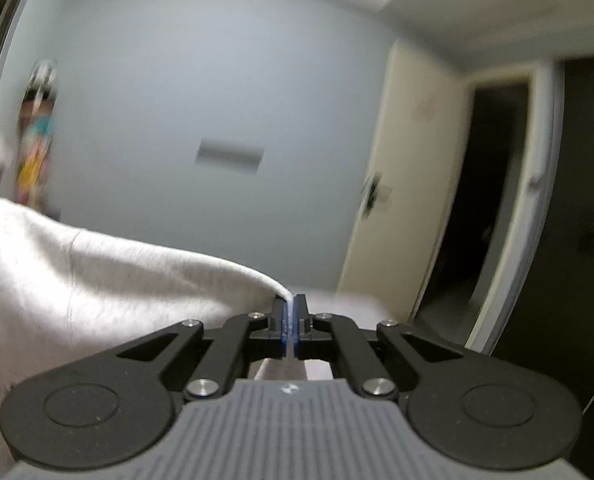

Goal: Fold clothes
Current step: 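Lift the sweatshirt with both grippers and shake it out in the air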

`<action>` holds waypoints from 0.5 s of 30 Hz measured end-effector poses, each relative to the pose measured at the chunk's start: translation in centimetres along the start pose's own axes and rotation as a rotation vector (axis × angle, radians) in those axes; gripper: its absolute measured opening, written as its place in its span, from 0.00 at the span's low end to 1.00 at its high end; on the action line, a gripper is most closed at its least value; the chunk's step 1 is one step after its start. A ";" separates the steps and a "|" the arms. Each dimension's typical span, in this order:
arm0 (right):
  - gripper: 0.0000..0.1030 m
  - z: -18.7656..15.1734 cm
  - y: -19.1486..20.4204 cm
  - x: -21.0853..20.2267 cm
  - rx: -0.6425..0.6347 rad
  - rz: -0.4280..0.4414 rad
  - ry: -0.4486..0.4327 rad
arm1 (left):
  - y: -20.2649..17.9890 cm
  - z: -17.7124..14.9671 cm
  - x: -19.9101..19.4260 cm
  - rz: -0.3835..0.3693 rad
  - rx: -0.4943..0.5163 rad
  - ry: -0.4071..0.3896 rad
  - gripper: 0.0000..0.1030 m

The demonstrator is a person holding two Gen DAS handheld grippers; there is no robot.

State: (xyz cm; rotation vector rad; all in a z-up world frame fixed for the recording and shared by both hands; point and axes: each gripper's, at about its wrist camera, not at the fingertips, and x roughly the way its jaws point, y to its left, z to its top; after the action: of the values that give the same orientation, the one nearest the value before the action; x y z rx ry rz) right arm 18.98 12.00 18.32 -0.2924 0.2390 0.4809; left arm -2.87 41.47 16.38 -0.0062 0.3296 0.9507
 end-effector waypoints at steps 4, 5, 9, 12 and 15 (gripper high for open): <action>0.03 -7.8 3.5 6.8 -0.052 0.046 0.209 | -0.6 -8.3 5.4 -0.049 0.080 0.230 0.08; 0.03 -9.8 4.3 8.5 -0.065 0.055 0.261 | -0.9 -10.3 7.0 -0.066 0.093 0.298 0.08; 0.03 -17.3 6.1 14.4 -0.111 0.095 0.483 | -2.7 -18.0 11.3 -0.121 0.170 0.502 0.08; 0.03 -22.4 7.8 16.9 -0.155 0.107 0.604 | -2.9 -21.9 13.9 -0.129 0.215 0.602 0.08; 0.03 -25.9 8.7 19.4 -0.181 0.126 0.691 | -2.6 -24.0 15.4 -0.153 0.223 0.637 0.09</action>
State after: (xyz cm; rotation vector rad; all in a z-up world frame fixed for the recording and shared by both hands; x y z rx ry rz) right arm 27.39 18.87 -13.37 -0.6199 0.8935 0.5138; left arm 0.85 48.66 -11.06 -0.1307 1.0080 0.7371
